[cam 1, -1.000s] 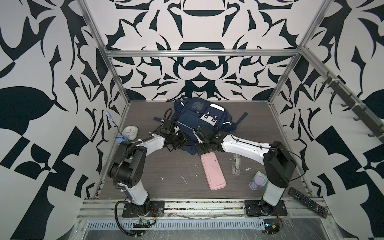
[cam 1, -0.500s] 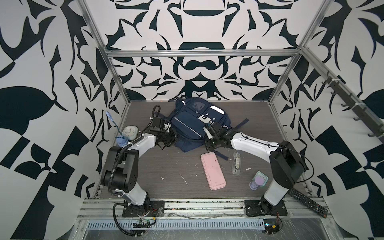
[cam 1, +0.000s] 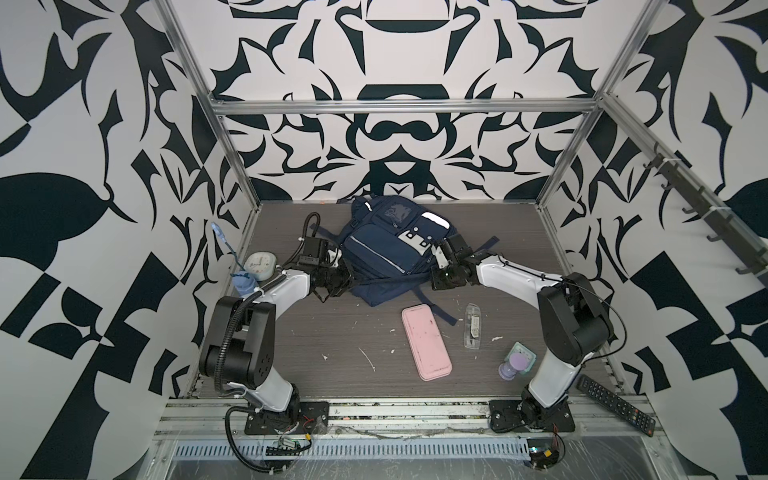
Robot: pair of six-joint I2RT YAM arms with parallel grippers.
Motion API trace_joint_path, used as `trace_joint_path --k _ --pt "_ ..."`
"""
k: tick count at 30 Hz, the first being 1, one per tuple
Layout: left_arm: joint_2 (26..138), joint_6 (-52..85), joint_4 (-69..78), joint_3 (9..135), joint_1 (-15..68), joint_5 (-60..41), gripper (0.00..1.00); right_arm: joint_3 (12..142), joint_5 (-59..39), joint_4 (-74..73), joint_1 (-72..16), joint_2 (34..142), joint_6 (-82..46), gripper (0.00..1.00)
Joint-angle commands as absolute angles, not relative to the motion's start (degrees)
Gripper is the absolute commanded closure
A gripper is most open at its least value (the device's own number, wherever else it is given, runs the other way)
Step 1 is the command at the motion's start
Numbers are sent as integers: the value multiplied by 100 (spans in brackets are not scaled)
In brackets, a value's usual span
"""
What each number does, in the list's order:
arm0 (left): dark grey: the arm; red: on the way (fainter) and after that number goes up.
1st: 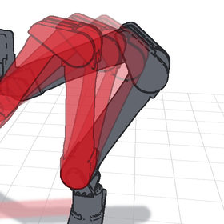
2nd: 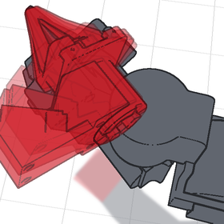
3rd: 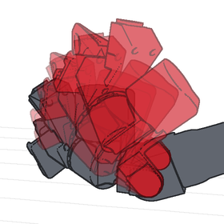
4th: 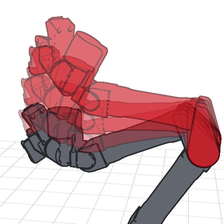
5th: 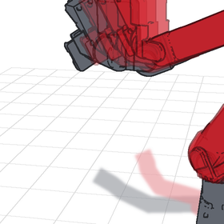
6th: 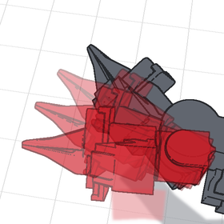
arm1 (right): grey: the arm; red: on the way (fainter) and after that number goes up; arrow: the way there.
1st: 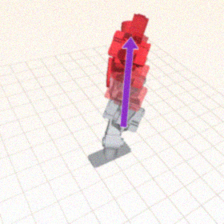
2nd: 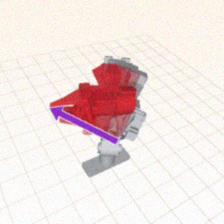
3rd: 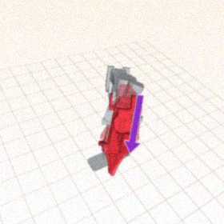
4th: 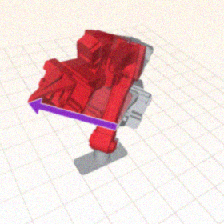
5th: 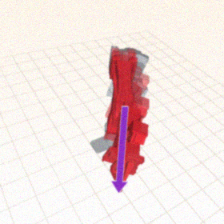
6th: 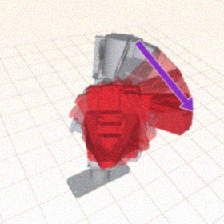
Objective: Pack the student bag
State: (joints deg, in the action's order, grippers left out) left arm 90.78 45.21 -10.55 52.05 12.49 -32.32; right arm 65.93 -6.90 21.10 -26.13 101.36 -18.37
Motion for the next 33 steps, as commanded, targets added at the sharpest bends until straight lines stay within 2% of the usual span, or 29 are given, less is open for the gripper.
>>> trace_joint_path --k 1,17,21,26,33 --pt "8846 4387 -1151 5135 1038 -2961 100 6532 -114 2456 -2273 10011 -1793 100" --pt "8966 4421 -980 5037 1051 -2993 96 6351 -433 2353 -2214 10013 -1885 99" --pt "8965 4408 -973 5026 1063 -2996 95 6320 -517 2390 -2215 9866 -1947 92" --pt "9083 4421 -942 5045 1227 -2929 93 6275 -578 2492 -2221 9552 -1978 72" --pt "9207 4454 -879 5036 1421 -2894 91 6258 -510 2670 -2223 9150 -1972 69"
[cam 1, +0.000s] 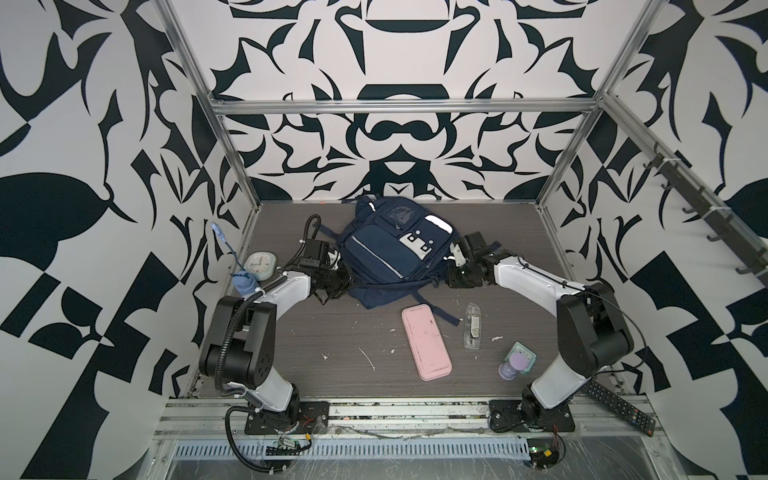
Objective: Pack the student bag
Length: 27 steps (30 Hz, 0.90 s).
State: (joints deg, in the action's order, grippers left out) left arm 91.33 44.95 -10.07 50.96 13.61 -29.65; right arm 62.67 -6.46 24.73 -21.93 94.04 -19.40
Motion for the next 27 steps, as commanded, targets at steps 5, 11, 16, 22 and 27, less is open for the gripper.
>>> trace_joint_path --k 5,11,16,22,27 --pt "9331 4421 -879 5026 1543 -2816 84 6289 -439 2707 -2223 8962 -1966 69" --pt "9475 4310 -1024 4921 1684 -2586 65 6397 -504 2694 -2223 8939 -1978 68" --pt "9385 4013 -1483 4915 1862 -2138 62 6505 -628 2620 -2249 9021 -2037 68" --pt "8967 3410 -2365 5317 2043 -1375 54 6829 -614 2622 -2402 9281 -2014 68" --pt "8614 3272 -2591 5754 2045 -1447 44 7236 -621 2705 -2486 9504 -1988 64"
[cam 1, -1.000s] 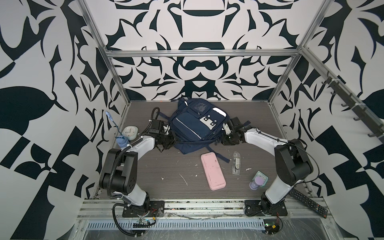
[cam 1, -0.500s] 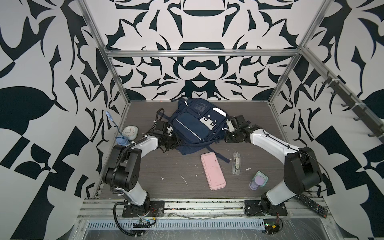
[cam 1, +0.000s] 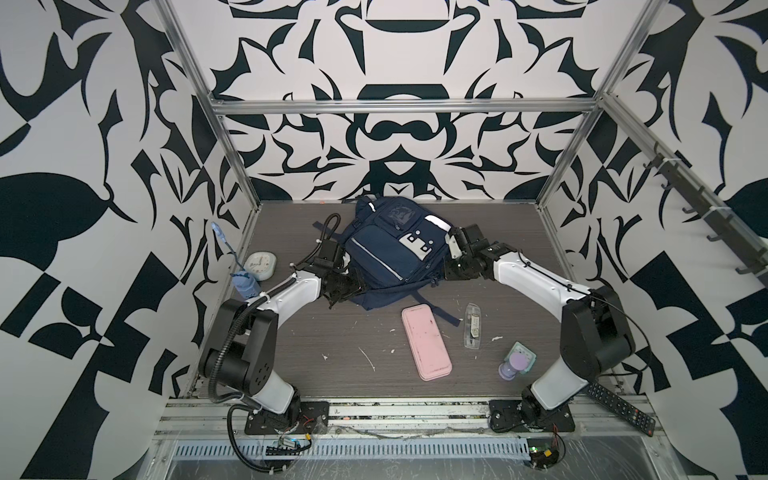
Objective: Pack the student bag
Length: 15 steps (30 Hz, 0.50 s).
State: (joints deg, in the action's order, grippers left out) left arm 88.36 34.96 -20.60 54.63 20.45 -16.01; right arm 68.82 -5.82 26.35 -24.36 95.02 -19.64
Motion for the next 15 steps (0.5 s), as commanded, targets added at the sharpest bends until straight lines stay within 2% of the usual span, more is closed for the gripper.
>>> trace_joint_path --k 1,5,10,15 --pt "8614 3266 -2617 5864 2043 -1487 43 7322 -623 2722 -2486 9546 -1971 63" --pt "8763 3371 -2440 6064 2046 -1829 42 7670 -700 2683 -2488 9826 -1886 58" --pt "9178 3958 -1609 6011 2058 -2503 41 8377 -845 2941 -2394 10466 -1743 58" --pt "9484 4254 -1152 5926 2080 -2543 41 8964 -957 3147 -2270 10957 -1671 58"
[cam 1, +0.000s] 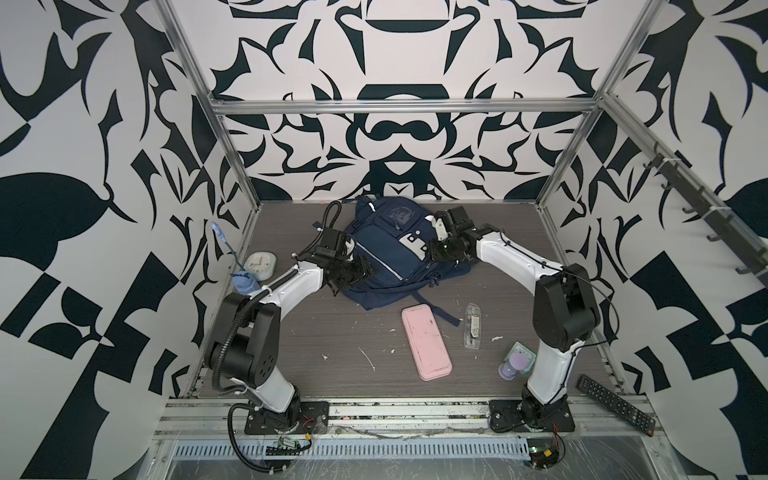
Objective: Pack the student bag
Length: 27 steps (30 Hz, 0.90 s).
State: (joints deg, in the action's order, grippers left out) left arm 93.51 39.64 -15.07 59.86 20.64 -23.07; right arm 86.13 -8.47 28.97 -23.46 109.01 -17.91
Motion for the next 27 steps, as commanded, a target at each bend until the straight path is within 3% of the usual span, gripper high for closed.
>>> trace_joint_path --k 1,9,16,27 --pt "9542 4309 -1073 5919 2081 -2587 41 9070 -966 3196 -2238 11045 -1653 58" --pt "9916 4421 -766 5889 2081 -2584 42 9352 -1311 3303 -2013 11464 -1551 54" --pt "10209 4402 -712 5966 2038 -2566 51 9439 -1609 3350 -1971 11697 -1451 53" --pt "10232 4210 -870 5955 1838 -2497 59 9466 -2255 3136 -1795 11925 -1615 61"
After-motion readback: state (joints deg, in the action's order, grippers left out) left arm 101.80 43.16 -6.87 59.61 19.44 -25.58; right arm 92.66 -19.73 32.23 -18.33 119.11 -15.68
